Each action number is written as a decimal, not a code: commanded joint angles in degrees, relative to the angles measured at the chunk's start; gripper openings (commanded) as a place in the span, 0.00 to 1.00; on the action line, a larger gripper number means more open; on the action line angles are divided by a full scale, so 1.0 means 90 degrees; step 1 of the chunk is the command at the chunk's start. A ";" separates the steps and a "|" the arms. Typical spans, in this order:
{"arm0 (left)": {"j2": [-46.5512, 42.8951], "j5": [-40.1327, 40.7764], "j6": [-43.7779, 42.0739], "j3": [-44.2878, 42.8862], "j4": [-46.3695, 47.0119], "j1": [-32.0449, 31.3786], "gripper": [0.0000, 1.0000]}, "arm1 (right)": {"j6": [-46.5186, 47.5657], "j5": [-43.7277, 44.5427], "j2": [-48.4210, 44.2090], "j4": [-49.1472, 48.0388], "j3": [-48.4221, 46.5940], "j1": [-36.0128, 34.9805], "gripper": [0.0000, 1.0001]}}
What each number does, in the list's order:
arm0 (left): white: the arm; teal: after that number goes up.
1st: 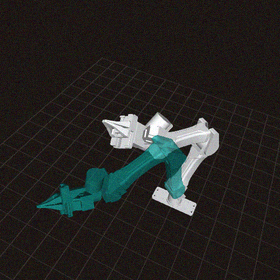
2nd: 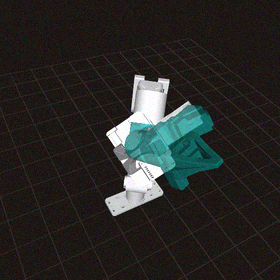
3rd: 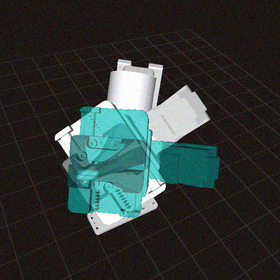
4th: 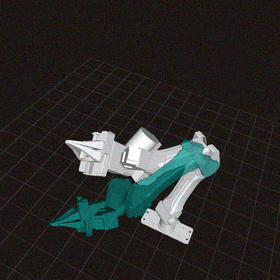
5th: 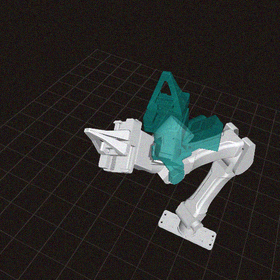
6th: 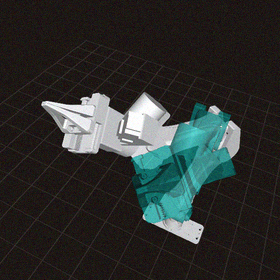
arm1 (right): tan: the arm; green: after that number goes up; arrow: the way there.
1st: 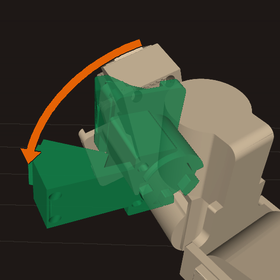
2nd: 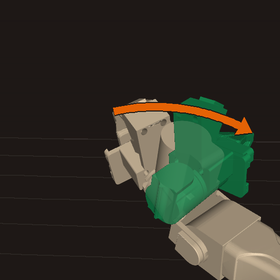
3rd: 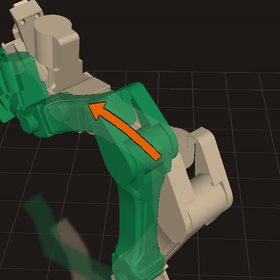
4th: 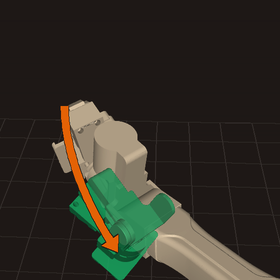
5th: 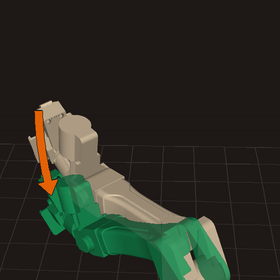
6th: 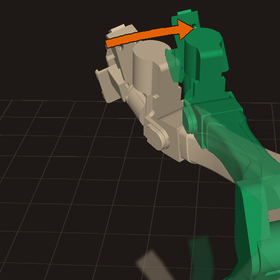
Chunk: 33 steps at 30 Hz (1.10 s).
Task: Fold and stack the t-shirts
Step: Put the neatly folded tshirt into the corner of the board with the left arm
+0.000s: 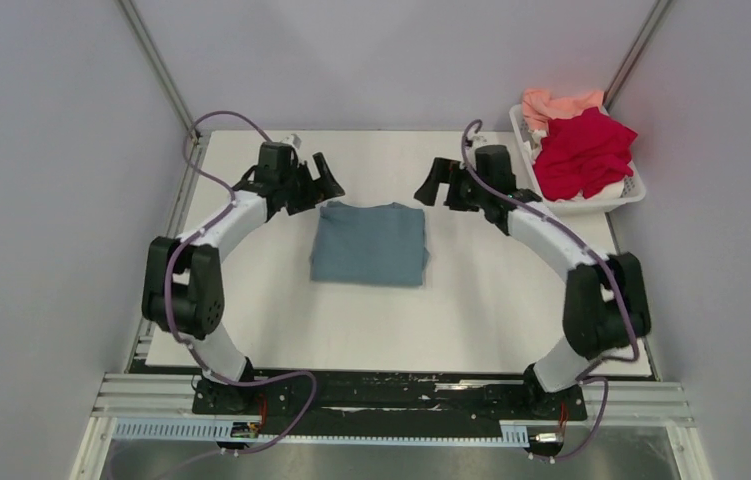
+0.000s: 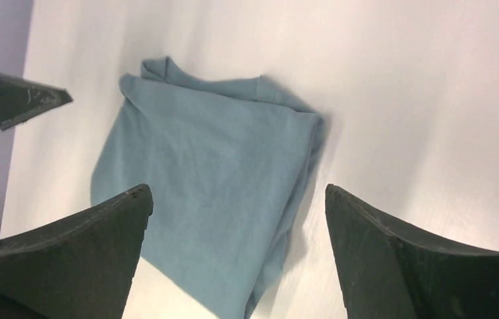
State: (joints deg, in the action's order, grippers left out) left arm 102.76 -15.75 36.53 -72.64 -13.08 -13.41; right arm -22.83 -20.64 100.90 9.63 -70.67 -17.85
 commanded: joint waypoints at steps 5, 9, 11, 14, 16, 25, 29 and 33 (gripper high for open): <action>-0.1650 0.0333 -0.0072 0.2065 0.0240 0.0034 1.00 | -0.1277 0.2817 -0.3714 -0.0063 0.2761 0.0358 1.00; -0.1429 0.0147 0.0062 0.2394 0.0462 0.0030 0.98 | -0.1135 0.2728 -0.4643 -0.0191 0.3348 0.0432 1.00; -0.1318 0.0122 0.0117 0.2467 0.0564 0.0021 0.94 | -0.1080 0.2690 -0.4914 -0.0182 0.3478 0.0432 1.00; -0.1098 0.0169 0.0165 0.2465 0.0603 -0.0006 0.83 | -0.1098 0.2596 -0.5208 -0.0172 0.3606 0.0437 1.00; -0.0875 0.0234 0.0202 0.2401 0.0626 -0.0018 0.73 | -0.1099 0.2488 -0.5327 -0.0173 0.3656 0.0435 1.00; 0.0034 0.0576 0.0333 0.1862 0.0301 -0.0216 0.02 | -0.0914 0.2461 -0.5735 -0.0045 0.3738 0.0443 1.00; 0.0280 0.1730 0.0092 0.1051 -0.0605 -0.0221 0.00 | -0.0755 0.2523 -0.5871 -0.0039 0.3790 0.0439 1.00; 0.0531 0.2534 -0.0392 0.0263 -0.0961 0.0004 0.00 | -0.0493 0.2745 -0.5872 -0.0039 0.3766 0.0440 1.00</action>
State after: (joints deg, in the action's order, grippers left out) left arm 105.25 -6.17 38.15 -64.38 -16.69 -15.59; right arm -30.48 1.80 48.84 10.55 -36.99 -13.74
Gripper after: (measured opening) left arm 0.031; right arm 0.998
